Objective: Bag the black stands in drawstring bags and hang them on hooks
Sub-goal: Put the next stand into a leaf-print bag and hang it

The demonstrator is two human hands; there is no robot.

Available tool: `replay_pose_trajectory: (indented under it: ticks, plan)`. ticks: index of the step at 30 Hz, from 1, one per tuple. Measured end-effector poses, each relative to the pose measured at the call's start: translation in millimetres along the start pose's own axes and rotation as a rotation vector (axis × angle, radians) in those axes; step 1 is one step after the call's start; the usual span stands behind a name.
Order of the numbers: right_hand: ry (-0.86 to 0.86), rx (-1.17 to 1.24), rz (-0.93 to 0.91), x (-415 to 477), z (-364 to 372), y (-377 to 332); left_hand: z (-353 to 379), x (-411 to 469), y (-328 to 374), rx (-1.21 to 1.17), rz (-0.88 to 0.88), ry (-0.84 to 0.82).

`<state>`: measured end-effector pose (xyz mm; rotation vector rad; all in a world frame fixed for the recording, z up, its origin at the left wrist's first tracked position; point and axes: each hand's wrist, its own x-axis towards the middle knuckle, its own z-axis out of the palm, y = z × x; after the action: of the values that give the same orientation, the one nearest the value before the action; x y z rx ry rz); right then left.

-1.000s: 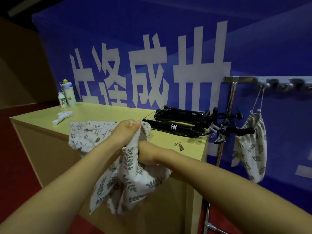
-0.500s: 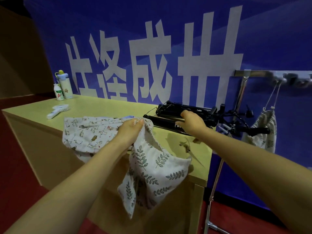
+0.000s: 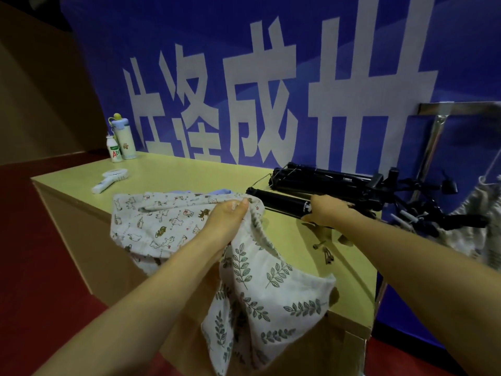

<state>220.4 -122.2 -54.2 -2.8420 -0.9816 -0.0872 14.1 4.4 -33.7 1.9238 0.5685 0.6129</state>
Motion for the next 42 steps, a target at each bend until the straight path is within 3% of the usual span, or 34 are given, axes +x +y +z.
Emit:
replay_pose_trajectory:
  ticks: [8, 16, 29, 42]
  plan:
    - [0.075, -0.024, 0.056, 2.8, 6.6, 4.7, 3.5, 7.6, -1.8, -0.02, -0.018, -0.001]
    - [0.244, 0.11, -0.054, -18.2, -16.3, 5.4, -8.5, 0.1, 7.0, 0.002, -0.001, 0.043]
    - [-0.077, 0.174, -0.188, -67.8, -40.5, 15.5, -35.3, -31.1, 11.1, -0.076, 0.023, 0.071]
    - [0.077, 0.227, -0.253, -99.9, -72.5, 19.3, -47.0, -27.5, 11.8, -0.056, -0.033, 0.157]
